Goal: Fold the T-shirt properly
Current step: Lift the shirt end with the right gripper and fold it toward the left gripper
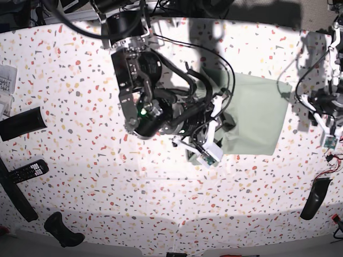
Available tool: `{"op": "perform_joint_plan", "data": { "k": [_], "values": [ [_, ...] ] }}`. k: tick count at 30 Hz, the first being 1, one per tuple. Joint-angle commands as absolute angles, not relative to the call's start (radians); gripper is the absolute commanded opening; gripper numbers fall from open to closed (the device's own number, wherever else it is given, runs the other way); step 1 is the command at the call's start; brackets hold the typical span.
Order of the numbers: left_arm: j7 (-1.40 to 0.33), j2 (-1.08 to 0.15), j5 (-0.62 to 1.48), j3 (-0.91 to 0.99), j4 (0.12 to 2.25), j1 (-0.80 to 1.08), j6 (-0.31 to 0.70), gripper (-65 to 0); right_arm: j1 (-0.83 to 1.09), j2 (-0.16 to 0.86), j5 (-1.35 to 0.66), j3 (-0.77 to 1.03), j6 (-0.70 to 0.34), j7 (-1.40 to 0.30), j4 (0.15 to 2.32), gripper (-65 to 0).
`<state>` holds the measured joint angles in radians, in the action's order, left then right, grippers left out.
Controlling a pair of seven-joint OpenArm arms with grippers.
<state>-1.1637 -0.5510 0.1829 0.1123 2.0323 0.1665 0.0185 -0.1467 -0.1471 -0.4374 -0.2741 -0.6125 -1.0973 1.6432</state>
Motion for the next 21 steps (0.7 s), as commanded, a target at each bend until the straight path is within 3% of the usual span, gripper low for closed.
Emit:
{"op": "perform_joint_plan", "data": {
  "k": [1, 8, 21],
  "values": [
    [-1.157, -0.566, 0.177, 0.119, 2.05, 0.178, 0.012, -45.6, -0.17, -0.157, -0.446, -0.276, -0.613, -1.064, 1.66, -65.0],
    [-0.974, -0.566, 0.218, 0.119, 2.05, 0.323, 0.038, -45.6, -0.213, -0.157, -0.448, -0.276, -0.613, -1.016, 1.66, -65.0],
    [-0.999, -0.566, 0.21, 0.119, 2.05, 0.338, 0.037, -45.6, -0.231, -0.157, -0.443, -0.357, -0.614, -0.983, 1.618, -65.0]
  ]
}}
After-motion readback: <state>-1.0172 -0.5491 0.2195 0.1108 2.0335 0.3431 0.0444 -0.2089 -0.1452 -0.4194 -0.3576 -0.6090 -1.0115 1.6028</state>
